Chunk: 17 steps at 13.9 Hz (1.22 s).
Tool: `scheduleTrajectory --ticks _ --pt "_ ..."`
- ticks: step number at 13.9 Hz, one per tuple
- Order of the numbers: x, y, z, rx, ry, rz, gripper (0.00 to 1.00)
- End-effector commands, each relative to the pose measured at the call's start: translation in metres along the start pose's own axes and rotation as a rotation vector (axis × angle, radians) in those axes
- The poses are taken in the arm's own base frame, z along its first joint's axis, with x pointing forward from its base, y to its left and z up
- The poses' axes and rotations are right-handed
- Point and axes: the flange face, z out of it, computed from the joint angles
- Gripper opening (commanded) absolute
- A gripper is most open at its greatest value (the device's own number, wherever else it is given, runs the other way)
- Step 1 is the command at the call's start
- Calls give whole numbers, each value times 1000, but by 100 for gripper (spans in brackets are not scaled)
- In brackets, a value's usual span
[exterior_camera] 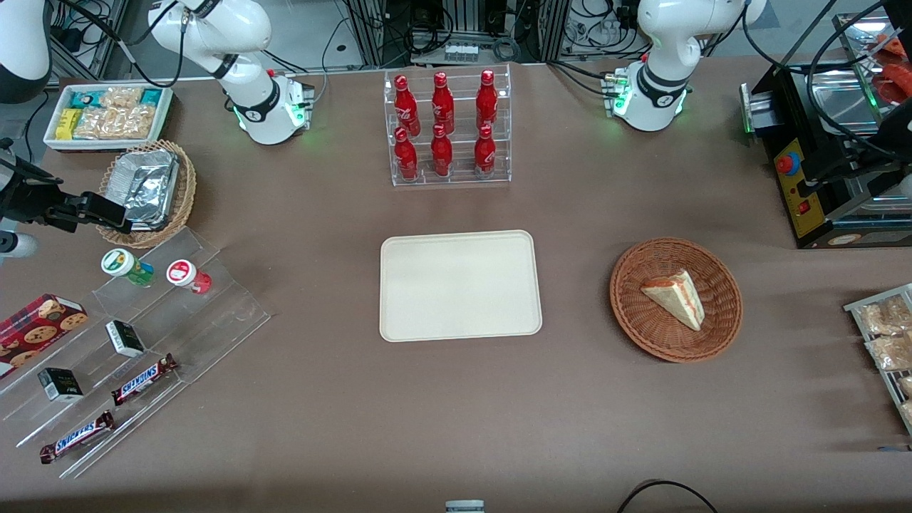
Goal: Place green gum on tray
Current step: 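Move the right gripper down toward the green-lidded gum bottle on the display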
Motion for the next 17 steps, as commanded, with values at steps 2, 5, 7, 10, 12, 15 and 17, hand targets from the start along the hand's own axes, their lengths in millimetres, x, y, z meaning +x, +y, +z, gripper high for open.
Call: scheduleTrajectory --ticks 2,5,7,10,12,15,17 --pt "0 -5 -5 15 -5 -1 99" --pt "2 4 9 16 -31 -63 99" --pt "2 35 30 24 -31 -162 99" --pt "0 70 71 22 14 -343 99" --pt "-5 89 97 2 73 -475 99" --pt "-12 101 123 -57 147 -653 99" --pt "-16 131 146 -86 191 -730 99"
